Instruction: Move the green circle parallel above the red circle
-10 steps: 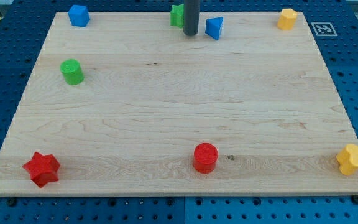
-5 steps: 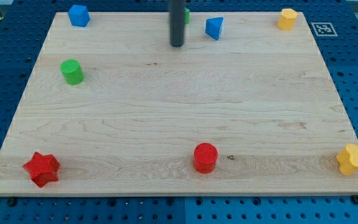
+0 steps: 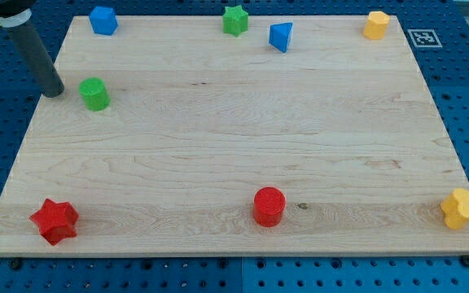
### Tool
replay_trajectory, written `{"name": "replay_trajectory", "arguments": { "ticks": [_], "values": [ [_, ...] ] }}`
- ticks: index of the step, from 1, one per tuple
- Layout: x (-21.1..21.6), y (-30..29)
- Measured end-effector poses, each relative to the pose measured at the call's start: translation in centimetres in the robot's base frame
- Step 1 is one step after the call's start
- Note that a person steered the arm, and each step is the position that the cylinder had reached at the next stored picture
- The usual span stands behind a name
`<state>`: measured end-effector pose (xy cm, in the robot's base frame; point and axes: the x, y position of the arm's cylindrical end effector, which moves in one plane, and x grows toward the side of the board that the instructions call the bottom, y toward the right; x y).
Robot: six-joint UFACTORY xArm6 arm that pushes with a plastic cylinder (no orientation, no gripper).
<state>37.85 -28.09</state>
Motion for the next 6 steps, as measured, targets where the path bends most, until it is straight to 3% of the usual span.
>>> {"name": "replay_trajectory", "arguments": {
  "ticks": [1,4,6],
  "values": [
    [0.0,0.3],
    [2.6,14.8],
    [7.0,20.9]
  ]
}}
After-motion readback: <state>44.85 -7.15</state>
